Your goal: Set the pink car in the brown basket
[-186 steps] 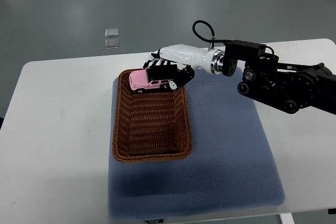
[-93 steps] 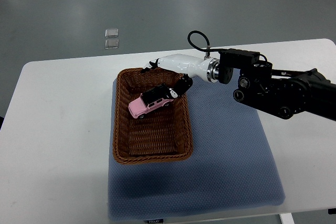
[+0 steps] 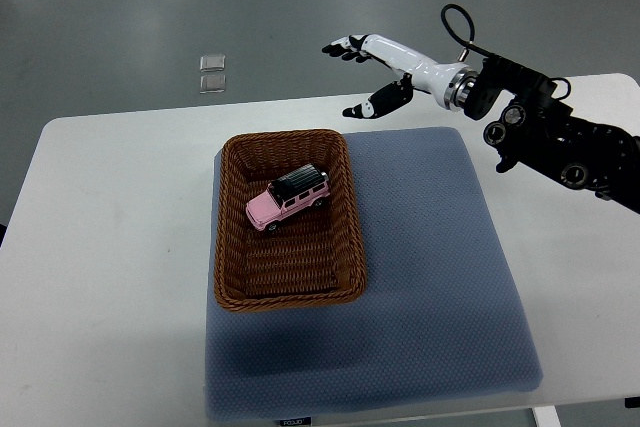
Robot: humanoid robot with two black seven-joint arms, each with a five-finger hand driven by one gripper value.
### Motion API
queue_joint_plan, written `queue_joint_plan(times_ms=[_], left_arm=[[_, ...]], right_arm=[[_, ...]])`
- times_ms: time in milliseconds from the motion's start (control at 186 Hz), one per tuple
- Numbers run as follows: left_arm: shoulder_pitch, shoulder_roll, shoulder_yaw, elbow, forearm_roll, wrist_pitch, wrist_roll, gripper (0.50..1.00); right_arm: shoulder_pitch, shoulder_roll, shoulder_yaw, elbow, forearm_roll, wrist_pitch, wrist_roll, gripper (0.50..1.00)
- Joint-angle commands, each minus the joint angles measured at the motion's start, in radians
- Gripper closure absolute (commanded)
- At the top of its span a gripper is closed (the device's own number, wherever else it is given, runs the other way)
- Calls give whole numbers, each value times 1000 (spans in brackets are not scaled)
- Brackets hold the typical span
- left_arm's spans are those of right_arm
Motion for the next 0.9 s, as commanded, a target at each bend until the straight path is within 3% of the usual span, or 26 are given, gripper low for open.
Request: queue_joint_plan(times_ms=[0,118,494,548,596,897], left_arm=[[0,0,1,0,0,0,0,500],[0,0,1,0,0,0,0,500],[0,0,3,0,-1,0,0,500],[0,0,3,0,0,0,0,500],[0,0,3,1,0,0,0,500],[0,0,3,-2,-1,0,0,500]], right_arm=[[-56,-3,91,-35,144,-5,-13,640],[-123,-12,150,-59,276,-41,-49,640],[-247,-17,199,-77,644,-95,-47,640],[-257,-15,209,-77,667,-94,-46,634],[-267,-11,226,-77,690,-95,-46,589],[-281,2,257,-83,704,-118,-37,583]])
